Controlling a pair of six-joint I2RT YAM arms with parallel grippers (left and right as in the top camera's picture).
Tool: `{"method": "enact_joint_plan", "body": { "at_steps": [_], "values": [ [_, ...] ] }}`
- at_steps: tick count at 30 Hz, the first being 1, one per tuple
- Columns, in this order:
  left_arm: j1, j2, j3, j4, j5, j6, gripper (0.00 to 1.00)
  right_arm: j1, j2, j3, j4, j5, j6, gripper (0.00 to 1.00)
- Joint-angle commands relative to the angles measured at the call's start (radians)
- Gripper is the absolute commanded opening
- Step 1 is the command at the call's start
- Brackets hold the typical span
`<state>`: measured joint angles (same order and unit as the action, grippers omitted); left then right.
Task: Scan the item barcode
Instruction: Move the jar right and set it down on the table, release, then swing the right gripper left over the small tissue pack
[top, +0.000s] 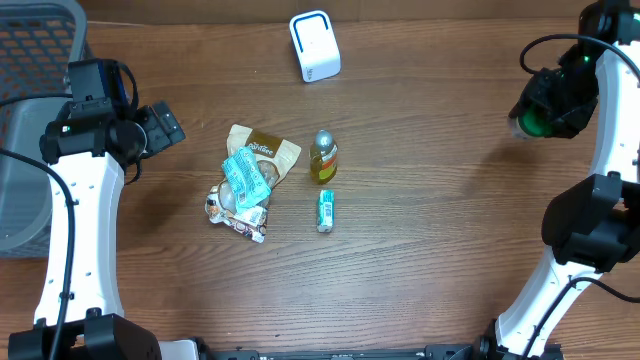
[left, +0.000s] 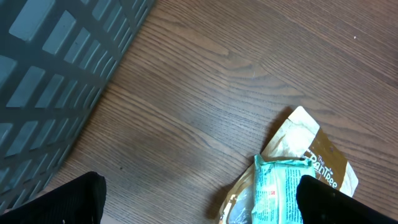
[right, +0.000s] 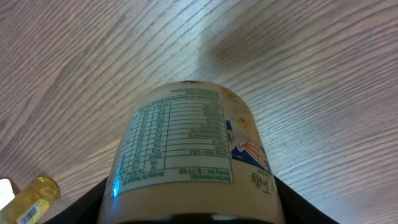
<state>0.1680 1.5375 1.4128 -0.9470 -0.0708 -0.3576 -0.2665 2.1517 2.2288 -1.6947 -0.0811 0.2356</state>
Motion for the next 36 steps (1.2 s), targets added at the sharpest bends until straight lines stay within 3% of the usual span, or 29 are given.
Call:
{"method": "enact_joint_plan", "body": {
  "at_steps": [1, 6, 18, 20, 21, 23, 25, 29, 34, 36],
  "values": [
    [0.002, -0.006, 0.008, 0.002, 0.001, 0.014, 1.0, 0.002, -0.012, -0.002, 0.005, 0.051, 0.0, 0.26],
    [0.002, -0.006, 0.008, 0.002, 0.001, 0.014, 1.0, 0.002, -0.012, -0.115, 0.048, 0.055, 0.0, 0.29],
    [0.002, -0.006, 0.008, 0.002, 0.001, 0.014, 1.0, 0.002, -0.012, -0.558, 0.357, 0.054, -0.008, 0.34],
    [0.002, -0.006, 0.008, 0.002, 0.001, 0.014, 1.0, 0.002, -0.012, -0.59, 0.378, 0.054, -0.008, 0.56],
    [0.002, -0.006, 0.008, 0.002, 0.001, 0.014, 1.0, 0.002, -0.012, -0.595, 0.385, 0.055, -0.008, 0.76],
    [0.002, -0.006, 0.008, 0.002, 0.001, 0.014, 1.0, 0.002, -0.012, -0.595, 0.389, 0.054, -0.008, 0.96],
    [0.002, -0.006, 0.008, 0.002, 0.001, 0.014, 1.0, 0.002, -0.012, -0.592, 0.393, 0.055, -0.008, 1.0],
    [0.002, -0.006, 0.008, 0.002, 0.001, 0.014, 1.0, 0.002, -0.018, -0.459, 0.327, 0.058, -0.027, 1.0],
    [0.002, -0.006, 0.008, 0.002, 0.001, 0.014, 0.99, 0.058, -0.022, -0.019, 0.121, 0.018, -0.027, 1.0],
    [0.002, -0.006, 0.008, 0.002, 0.001, 0.014, 1.0, 0.121, -0.023, 0.114, 0.058, -0.088, -0.083, 0.97]
  ]
}}
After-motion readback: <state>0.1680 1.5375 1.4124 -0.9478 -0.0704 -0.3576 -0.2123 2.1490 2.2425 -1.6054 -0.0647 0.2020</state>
